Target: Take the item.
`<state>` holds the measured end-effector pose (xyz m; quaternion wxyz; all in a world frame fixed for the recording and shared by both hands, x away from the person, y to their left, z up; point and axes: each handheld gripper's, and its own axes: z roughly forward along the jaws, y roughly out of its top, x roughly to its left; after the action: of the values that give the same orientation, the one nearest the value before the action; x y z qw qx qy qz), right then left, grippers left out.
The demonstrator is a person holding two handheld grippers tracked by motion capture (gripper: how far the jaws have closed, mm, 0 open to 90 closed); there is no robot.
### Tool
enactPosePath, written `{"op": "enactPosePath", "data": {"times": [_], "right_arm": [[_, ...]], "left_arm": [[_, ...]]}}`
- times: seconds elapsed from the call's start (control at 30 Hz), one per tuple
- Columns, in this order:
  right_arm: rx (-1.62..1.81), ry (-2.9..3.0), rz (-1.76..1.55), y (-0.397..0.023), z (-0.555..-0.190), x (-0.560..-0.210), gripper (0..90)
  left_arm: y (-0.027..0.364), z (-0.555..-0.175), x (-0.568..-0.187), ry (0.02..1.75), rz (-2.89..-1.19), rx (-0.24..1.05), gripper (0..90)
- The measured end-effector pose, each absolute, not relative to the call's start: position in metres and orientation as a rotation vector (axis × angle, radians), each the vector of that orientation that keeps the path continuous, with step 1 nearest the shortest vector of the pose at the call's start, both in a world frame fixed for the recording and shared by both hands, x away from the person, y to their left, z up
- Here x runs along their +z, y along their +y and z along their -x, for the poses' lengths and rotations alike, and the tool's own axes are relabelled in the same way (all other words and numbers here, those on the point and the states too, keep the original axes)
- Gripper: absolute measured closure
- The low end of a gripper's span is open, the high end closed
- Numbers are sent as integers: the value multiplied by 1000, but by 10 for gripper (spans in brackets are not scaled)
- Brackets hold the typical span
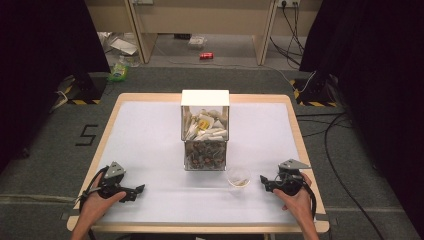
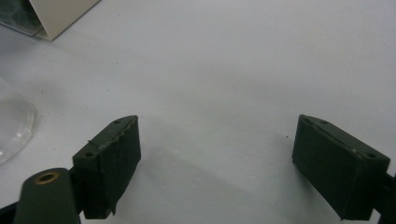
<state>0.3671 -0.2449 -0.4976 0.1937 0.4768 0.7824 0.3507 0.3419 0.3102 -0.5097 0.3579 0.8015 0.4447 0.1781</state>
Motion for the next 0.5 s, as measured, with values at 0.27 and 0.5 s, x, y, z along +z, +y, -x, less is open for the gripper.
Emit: {"op": "enactPosePath", "data": {"times": [0.27,0.5], "right_arm": [[936,2210,-1306,-240,-367,-498,125],[935,2211,-1307,-240,-367,-498,125]], "left_arm": [[310,-342,-510,1148,-2069,460,0],[310,-342,-510,1147,-2069,460,0]]}}
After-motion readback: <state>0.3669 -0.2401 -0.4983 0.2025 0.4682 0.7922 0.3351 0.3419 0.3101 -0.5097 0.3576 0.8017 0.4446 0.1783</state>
